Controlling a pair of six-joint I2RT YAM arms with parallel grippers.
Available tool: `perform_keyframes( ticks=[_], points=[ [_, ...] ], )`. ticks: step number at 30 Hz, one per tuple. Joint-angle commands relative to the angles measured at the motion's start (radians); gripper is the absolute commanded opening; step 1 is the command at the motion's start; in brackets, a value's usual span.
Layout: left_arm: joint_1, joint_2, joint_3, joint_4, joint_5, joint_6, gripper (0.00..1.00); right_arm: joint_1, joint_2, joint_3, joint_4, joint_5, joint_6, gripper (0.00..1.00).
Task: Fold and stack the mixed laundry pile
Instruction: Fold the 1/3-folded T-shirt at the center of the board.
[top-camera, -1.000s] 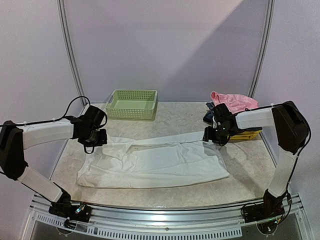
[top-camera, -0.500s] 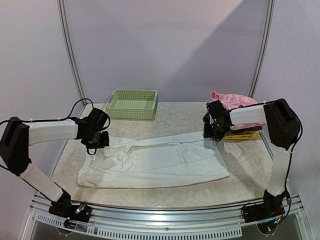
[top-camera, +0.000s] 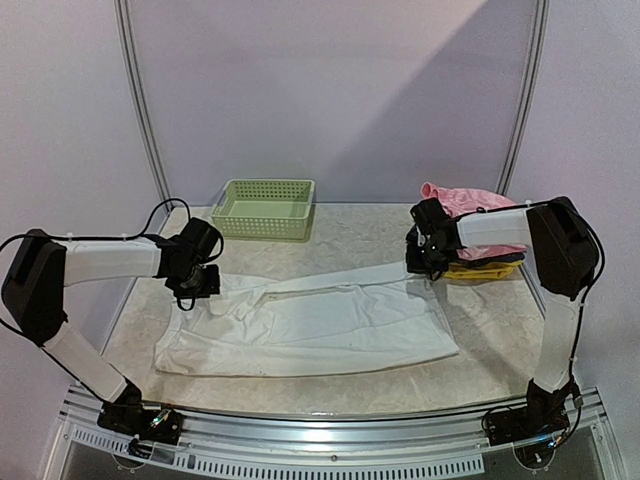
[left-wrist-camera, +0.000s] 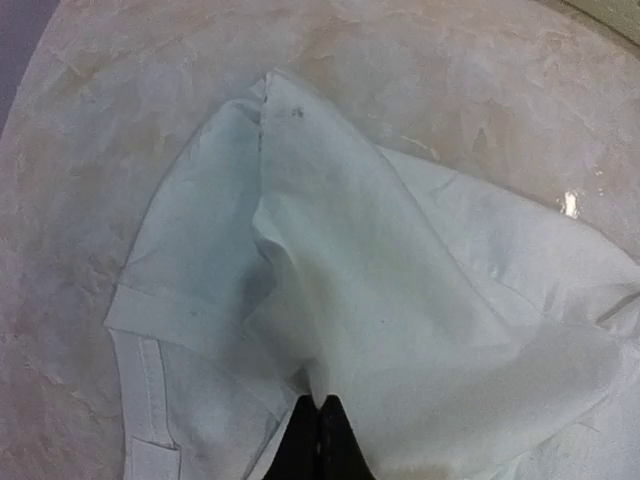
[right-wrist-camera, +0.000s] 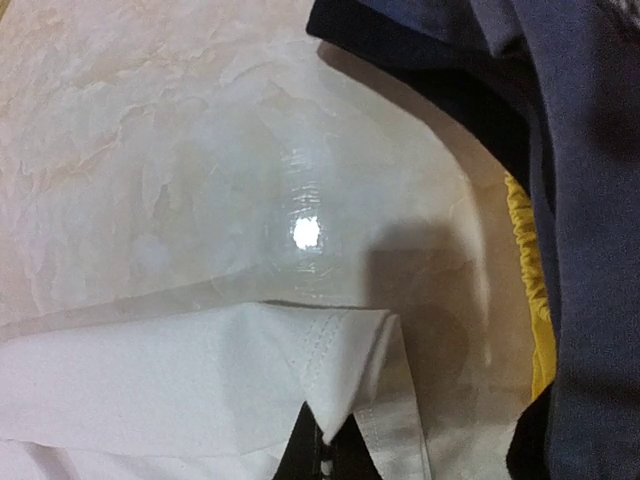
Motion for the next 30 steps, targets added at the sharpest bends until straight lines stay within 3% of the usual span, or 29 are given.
perform_keyframes(
  ticks=[1,11,30],
  points=[
    [-0.013,0.003,0.062,-0.040,-0.029,0.023,0.00,0.010,-0.010,0.044,-0.053,0.025,-0.011,0.00],
    [-0.018,-0.026,0.188,-0.188,-0.057,0.076,0.00,0.012,-0.186,-0.010,-0.146,0.044,0.015,0.00],
    [-0.115,-0.031,0.110,-0.273,-0.006,0.013,0.00,0.020,-0.278,-0.218,-0.165,-0.002,0.074,0.00]
  ],
)
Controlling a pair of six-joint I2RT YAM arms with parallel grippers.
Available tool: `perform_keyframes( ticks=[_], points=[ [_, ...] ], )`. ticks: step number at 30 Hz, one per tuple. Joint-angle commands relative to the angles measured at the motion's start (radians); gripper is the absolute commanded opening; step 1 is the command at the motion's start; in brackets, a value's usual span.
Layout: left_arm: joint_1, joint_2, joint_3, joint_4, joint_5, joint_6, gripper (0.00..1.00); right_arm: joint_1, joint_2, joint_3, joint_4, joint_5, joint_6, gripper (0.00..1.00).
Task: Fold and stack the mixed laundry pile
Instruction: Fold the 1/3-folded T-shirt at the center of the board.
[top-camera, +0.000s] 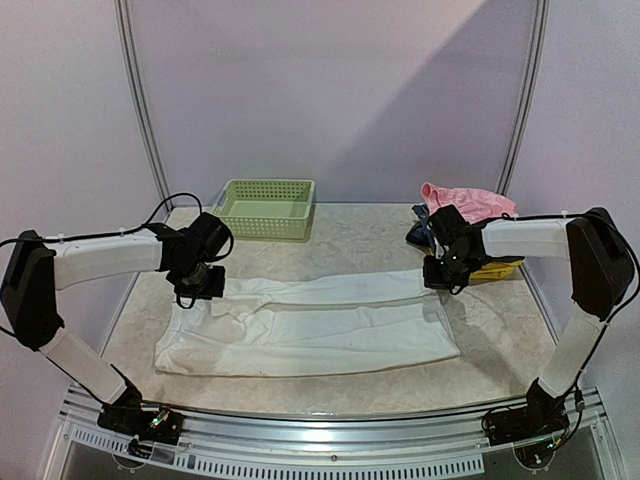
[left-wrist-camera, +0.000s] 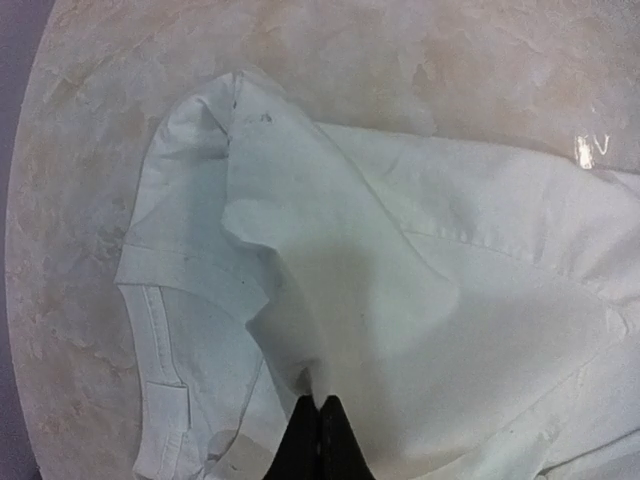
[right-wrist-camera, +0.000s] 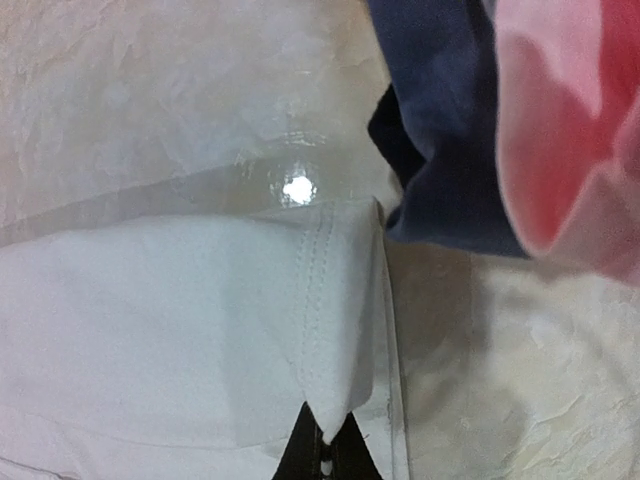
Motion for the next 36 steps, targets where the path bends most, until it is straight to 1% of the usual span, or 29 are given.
perform_keyframes(
  ticks=[1,5,8,11,13,15,17,19,21,23,25,29,32,36],
  points=[
    [-0.020,-0.008,0.013,-0.058,0.003,-0.016,0.00,0.007,-0.034,-0.014,-0.031,0.025,0.017,0.00],
    [-0.024,-0.043,0.048,-0.125,-0.011,-0.018,0.00,0.008,-0.037,-0.012,-0.035,0.030,0.018,0.00],
    [-0.029,-0.055,0.040,-0.151,-0.021,-0.030,0.00,0.007,-0.030,-0.017,-0.028,0.024,0.018,0.00],
    [-0.033,-0.057,-0.009,-0.114,0.002,-0.054,0.01,0.008,-0.001,-0.017,-0.031,0.023,0.018,0.00],
    [-0.038,-0.047,-0.043,-0.081,0.033,-0.065,0.05,0.008,0.013,-0.017,-0.041,0.032,0.023,0.02],
    [-0.050,-0.042,-0.063,-0.076,0.039,-0.077,0.14,0.007,0.015,-0.022,-0.046,0.046,0.030,0.07],
    [-0.064,-0.058,-0.072,-0.083,0.022,-0.087,0.29,0.007,0.003,-0.024,-0.053,0.052,0.030,0.15],
    [-0.076,-0.096,-0.067,-0.083,-0.006,-0.087,0.41,0.008,-0.010,-0.020,-0.058,0.045,0.028,0.22],
    [-0.080,-0.141,-0.058,-0.077,-0.034,-0.080,0.50,0.009,-0.033,-0.011,-0.056,0.021,0.022,0.33],
    [-0.082,-0.177,-0.053,-0.047,-0.054,-0.060,0.55,0.019,-0.054,0.000,-0.048,-0.005,0.013,0.41],
    [-0.080,-0.193,-0.052,-0.007,-0.075,-0.035,0.57,0.038,-0.075,0.014,-0.041,-0.036,-0.002,0.44],
    [-0.058,-0.175,-0.054,0.112,-0.078,0.013,0.55,0.079,-0.083,0.053,-0.004,-0.094,-0.036,0.47],
    [0.000,-0.115,-0.043,0.176,-0.036,0.036,0.58,0.094,-0.048,0.096,0.024,-0.154,-0.052,0.47],
    [0.083,-0.009,0.001,0.234,0.019,0.067,0.57,0.096,0.033,0.160,0.047,-0.190,-0.076,0.46]
  ],
)
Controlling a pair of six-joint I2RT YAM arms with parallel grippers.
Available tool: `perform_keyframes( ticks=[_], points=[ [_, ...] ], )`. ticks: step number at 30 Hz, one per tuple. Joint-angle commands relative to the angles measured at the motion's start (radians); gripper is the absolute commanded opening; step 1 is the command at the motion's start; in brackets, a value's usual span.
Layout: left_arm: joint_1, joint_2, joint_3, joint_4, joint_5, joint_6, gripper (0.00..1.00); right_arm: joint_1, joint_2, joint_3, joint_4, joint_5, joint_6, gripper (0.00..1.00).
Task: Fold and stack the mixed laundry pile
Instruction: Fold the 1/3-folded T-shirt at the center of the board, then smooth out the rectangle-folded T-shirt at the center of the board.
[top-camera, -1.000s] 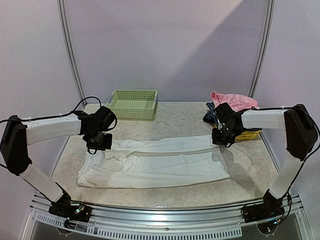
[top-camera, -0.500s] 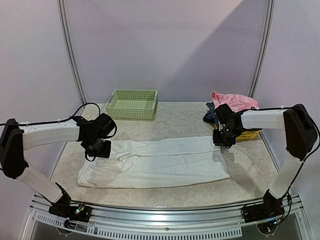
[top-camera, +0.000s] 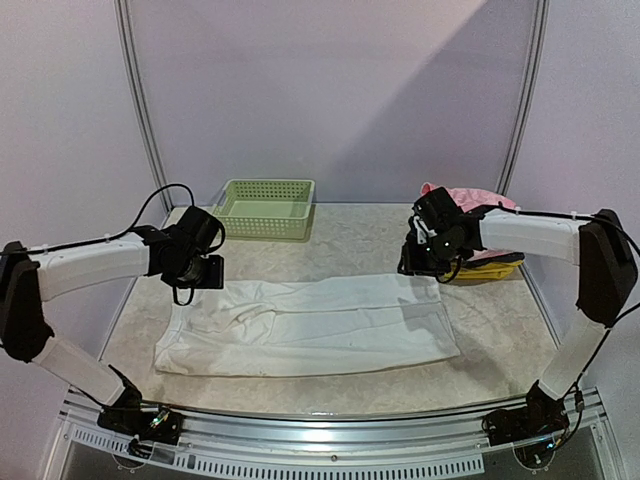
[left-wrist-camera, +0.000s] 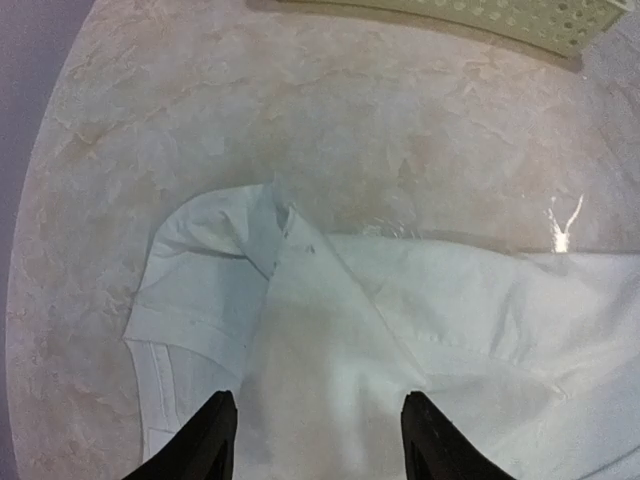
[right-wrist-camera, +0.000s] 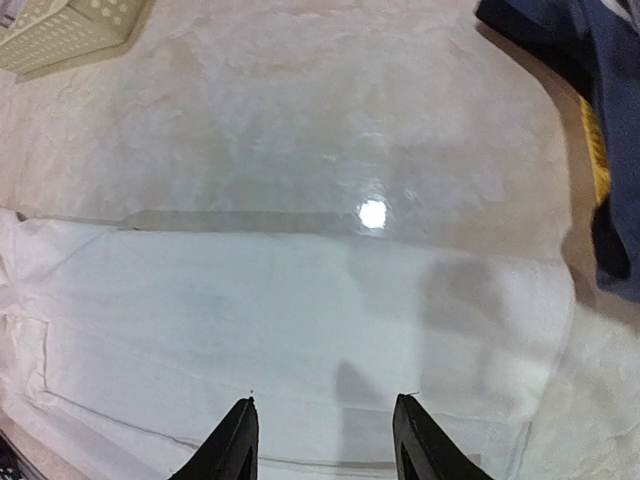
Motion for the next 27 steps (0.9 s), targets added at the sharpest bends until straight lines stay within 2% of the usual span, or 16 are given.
perform_keyframes(
  ticks=[1,9,13,16,18,19,22,27],
  points=[
    [0.087,0.118,0.061,0.102,0.055,0.052,0.57,0.004,0.091,0.080,0.049,-0.069,-0.042,0.46],
    [0.171,0.274,0.153,0.163,0.144,0.073,0.56,0.004,0.277,0.190,0.071,-0.124,-0.076,0.46],
    [0.218,0.337,0.169,0.189,0.193,0.064,0.46,-0.004,0.336,0.209,0.078,-0.153,-0.086,0.45],
    [0.241,0.370,0.161,0.217,0.218,0.058,0.32,-0.022,0.366,0.200,0.090,-0.170,-0.085,0.45],
    [0.253,0.387,0.154,0.241,0.249,0.053,0.08,-0.039,0.381,0.195,0.094,-0.178,-0.082,0.44],
    [0.258,0.391,0.146,0.252,0.261,0.050,0.00,-0.044,0.389,0.191,0.095,-0.182,-0.082,0.44],
    [0.260,0.370,0.120,0.278,0.255,0.039,0.00,-0.059,0.395,0.175,0.101,-0.182,-0.081,0.43],
    [0.282,0.247,0.041,0.278,0.187,0.011,0.00,-0.083,0.394,0.143,0.102,-0.172,-0.071,0.43]
  ],
)
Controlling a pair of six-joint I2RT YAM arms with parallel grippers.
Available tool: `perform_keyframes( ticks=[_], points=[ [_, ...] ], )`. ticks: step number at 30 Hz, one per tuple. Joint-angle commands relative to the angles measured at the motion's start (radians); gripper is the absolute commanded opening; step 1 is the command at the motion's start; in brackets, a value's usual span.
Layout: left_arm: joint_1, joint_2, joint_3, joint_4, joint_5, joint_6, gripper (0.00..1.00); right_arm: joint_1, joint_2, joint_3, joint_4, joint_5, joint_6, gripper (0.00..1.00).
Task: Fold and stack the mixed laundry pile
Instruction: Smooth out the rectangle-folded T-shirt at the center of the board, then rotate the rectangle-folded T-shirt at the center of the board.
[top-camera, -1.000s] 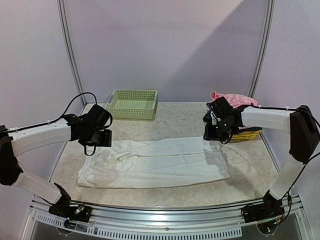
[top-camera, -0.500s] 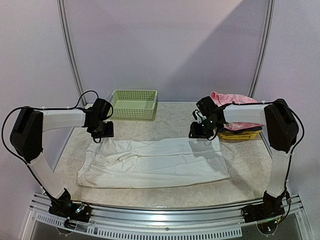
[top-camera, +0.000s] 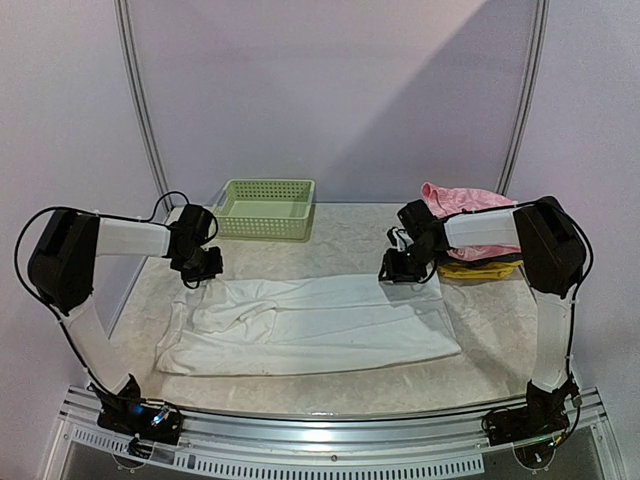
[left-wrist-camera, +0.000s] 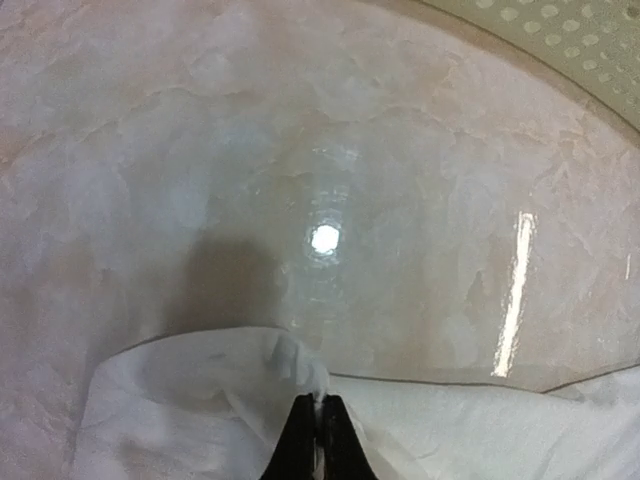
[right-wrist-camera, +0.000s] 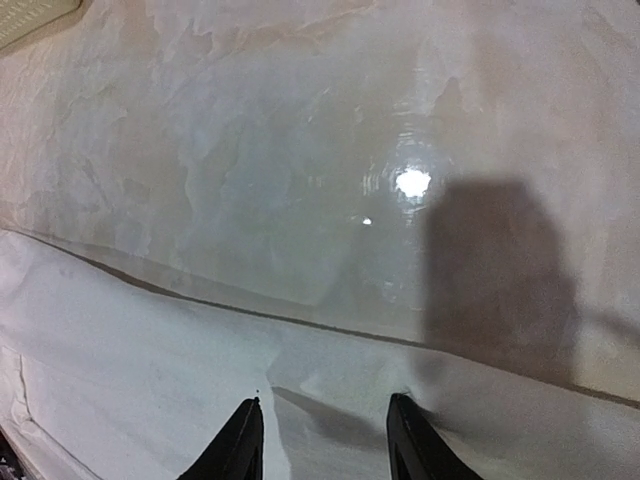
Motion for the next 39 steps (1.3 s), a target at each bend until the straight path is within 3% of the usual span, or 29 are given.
perform_keyframes(
  ticks=[1,5,11,13,18,21,27,39],
  points=[
    [0.035,-0.135,-0.085,0.035,-0.041,-0.042,0.00,-0.028,0.033,-0.046,-0.011,0.021,0.005,0.43],
    [0.065,-0.236,-0.195,0.075,-0.097,-0.103,0.00,-0.036,0.032,-0.062,-0.007,0.026,0.015,0.42],
    [0.087,-0.266,-0.300,0.133,-0.110,-0.185,0.03,-0.038,0.043,-0.059,-0.009,0.025,0.021,0.42],
    [0.090,-0.260,-0.313,0.148,-0.098,-0.198,0.13,-0.038,0.044,-0.059,-0.010,0.025,0.020,0.42],
    [0.079,-0.326,-0.336,0.160,-0.088,-0.185,0.51,-0.038,0.039,-0.059,-0.014,0.028,0.021,0.42],
    [0.028,-0.390,-0.309,0.051,-0.147,-0.157,0.66,-0.039,0.032,-0.064,-0.016,0.031,0.024,0.41],
    [-0.134,-0.468,-0.250,-0.168,-0.176,-0.129,0.65,-0.038,0.027,-0.075,-0.016,0.036,0.028,0.41],
    [-0.402,-0.454,-0.243,-0.435,-0.028,-0.165,0.53,-0.037,0.008,-0.102,-0.015,0.047,0.036,0.41]
  ],
)
